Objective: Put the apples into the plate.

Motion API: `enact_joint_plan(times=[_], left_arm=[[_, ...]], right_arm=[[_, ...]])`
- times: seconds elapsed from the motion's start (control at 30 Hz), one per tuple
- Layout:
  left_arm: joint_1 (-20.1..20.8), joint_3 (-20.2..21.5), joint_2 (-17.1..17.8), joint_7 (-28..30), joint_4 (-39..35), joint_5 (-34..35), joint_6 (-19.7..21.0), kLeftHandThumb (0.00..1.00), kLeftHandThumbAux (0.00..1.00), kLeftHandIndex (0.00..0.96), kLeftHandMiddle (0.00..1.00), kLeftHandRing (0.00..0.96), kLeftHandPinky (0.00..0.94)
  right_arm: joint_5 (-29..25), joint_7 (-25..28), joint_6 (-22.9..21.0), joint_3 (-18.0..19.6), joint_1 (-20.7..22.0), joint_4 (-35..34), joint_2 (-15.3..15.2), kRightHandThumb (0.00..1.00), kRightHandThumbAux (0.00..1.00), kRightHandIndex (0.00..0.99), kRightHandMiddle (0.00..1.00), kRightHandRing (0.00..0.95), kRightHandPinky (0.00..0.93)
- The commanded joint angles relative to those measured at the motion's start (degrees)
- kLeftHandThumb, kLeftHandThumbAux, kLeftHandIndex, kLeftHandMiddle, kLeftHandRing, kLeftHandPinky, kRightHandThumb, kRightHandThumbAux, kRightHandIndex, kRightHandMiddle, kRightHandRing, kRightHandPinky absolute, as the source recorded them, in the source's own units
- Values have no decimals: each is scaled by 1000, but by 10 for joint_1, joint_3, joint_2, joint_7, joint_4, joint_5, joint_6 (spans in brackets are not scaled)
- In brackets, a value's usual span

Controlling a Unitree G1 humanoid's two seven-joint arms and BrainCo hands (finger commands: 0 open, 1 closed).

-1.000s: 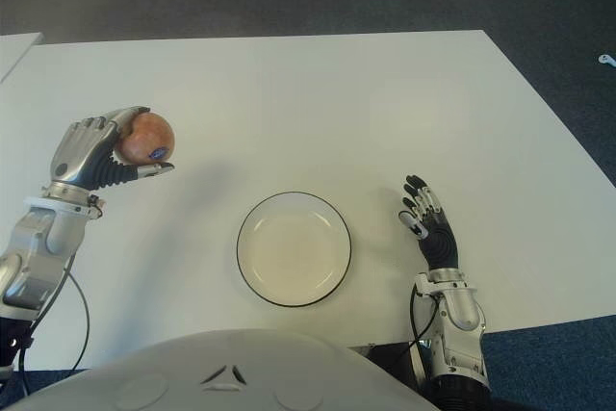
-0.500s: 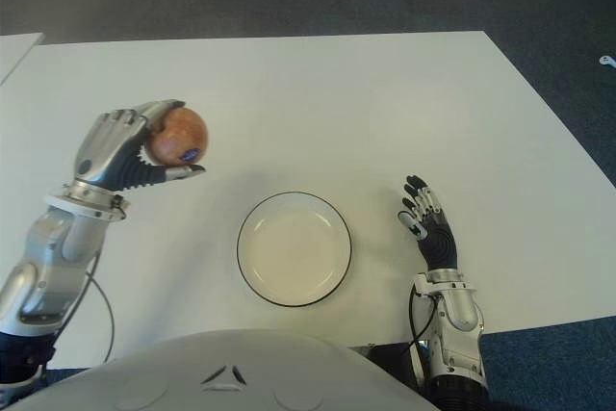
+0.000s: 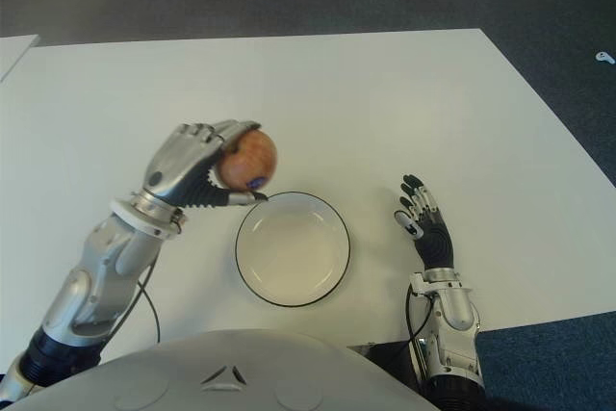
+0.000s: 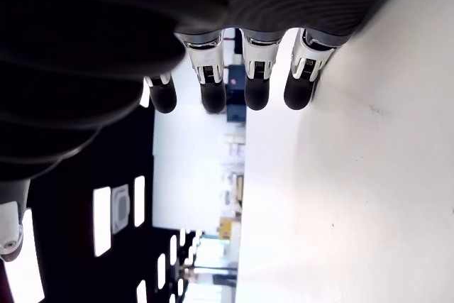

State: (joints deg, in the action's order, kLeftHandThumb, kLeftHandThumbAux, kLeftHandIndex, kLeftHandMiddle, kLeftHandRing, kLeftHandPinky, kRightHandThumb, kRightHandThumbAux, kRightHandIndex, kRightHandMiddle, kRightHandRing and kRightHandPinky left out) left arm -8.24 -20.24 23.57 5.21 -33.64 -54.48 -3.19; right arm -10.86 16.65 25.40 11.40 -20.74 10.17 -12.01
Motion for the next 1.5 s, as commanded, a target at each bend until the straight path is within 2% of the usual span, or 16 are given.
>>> enact_joint_plan(times=[0.03,0.43,0.8,1.17,1.4,1.5], left_arm=[[-2,-31,-10,25,3,-29,-11,735,697,443,861,849,841],[5,-63,-19,84,17,-63,-23,732,697,442,882,869,868],[3,-92,-30,75,52,-78,-44,730,698,442,892,874,877],[1,-109,-23,82,69,-96,-52,725,699,442,906,884,880],[-4,-107,-12,70,85,-96,-66,720,700,441,914,884,866],[-8,-105,-9,86,85,-94,-63,718,701,442,892,862,813]], right_arm=[[16,-8,-26,-10,-17,6,7,52,467,0,0,0,0],[16,-41,-60,-18,-30,-25,24,89,470,0,0,0,0],[22,-45,-69,-24,-33,-34,26,96,475,0,0,0,0],[16,-43,-59,-24,-32,-34,35,95,459,0,0,0,0],[19,-50,-75,-24,-35,-44,37,103,464,0,0,0,0],[17,-48,-71,-25,-36,-43,39,102,463,0,0,0,0]])
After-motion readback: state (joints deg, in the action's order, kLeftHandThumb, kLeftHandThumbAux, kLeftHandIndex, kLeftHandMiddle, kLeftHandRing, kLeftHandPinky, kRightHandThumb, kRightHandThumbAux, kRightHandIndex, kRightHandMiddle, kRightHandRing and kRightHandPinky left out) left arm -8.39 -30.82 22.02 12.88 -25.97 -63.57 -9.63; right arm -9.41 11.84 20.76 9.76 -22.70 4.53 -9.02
